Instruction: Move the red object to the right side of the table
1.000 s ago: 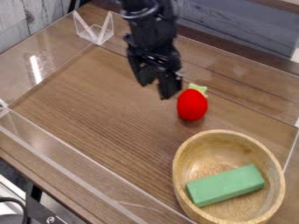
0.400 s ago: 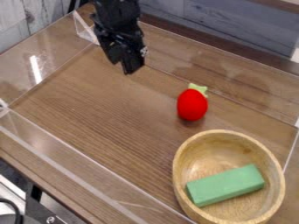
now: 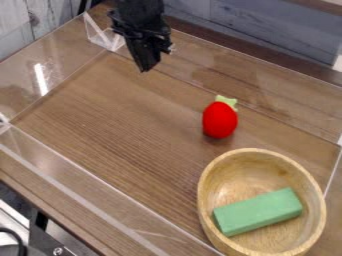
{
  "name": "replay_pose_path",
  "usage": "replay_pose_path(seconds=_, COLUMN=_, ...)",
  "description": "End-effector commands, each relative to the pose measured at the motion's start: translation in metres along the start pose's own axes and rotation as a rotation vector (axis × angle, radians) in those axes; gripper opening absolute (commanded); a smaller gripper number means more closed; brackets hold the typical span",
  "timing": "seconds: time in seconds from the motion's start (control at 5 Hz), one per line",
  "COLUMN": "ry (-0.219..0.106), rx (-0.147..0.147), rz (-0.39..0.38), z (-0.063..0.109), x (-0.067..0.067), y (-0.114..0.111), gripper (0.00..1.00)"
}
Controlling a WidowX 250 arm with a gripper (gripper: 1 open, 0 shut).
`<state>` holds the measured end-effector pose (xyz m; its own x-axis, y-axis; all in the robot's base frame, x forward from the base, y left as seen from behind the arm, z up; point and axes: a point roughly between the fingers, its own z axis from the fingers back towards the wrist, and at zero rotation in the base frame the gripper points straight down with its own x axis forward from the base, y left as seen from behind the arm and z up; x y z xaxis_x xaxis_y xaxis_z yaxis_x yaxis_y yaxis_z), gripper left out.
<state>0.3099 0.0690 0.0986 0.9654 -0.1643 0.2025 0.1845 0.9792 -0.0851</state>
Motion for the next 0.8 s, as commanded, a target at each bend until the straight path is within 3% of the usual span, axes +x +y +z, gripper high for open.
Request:
replay_pose_path(seconds=0.0, ry=-0.045, rx=0.026, rz=-0.007, z=-0.001, x=0.019, y=0.002, gripper=0.0)
replay_pose_path(seconds=0.2, ry=-0.042, rx=0.023, rz=-0.001, z=-0.019, x=0.028, y=0.0, gripper=0.0)
replay_pose_path(seconds=0.6, ry=-0.028, rx=-0.003, rz=-0.035, z=-0.037, x=0.041, y=-0.006, gripper=0.0)
